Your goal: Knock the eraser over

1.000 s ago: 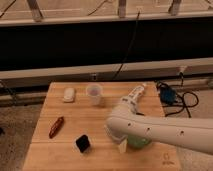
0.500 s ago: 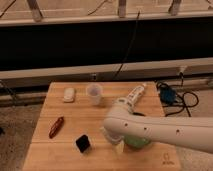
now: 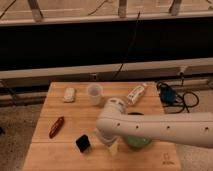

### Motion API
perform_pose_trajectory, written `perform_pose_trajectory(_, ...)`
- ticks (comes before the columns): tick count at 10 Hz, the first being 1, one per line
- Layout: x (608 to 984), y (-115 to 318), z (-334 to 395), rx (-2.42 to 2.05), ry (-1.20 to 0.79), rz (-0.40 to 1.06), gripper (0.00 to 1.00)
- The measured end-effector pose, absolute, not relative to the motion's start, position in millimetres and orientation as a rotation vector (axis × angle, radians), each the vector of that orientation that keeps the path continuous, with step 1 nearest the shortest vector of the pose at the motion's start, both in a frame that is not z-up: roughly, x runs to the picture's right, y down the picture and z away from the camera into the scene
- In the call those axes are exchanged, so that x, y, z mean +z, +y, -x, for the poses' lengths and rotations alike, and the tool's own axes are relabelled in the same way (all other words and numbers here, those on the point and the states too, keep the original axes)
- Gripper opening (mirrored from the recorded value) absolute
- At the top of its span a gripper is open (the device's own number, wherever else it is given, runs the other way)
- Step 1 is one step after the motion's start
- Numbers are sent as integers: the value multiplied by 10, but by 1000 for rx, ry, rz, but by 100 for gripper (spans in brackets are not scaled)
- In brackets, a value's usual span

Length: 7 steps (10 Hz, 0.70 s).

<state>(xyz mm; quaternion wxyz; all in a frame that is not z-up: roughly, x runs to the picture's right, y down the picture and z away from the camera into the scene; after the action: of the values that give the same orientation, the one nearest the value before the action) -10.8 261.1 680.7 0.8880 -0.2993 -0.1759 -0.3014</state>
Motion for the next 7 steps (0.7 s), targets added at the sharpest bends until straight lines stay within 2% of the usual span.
perform_pose_trajectory(7,6758,2654,669,-716,-413,621,80)
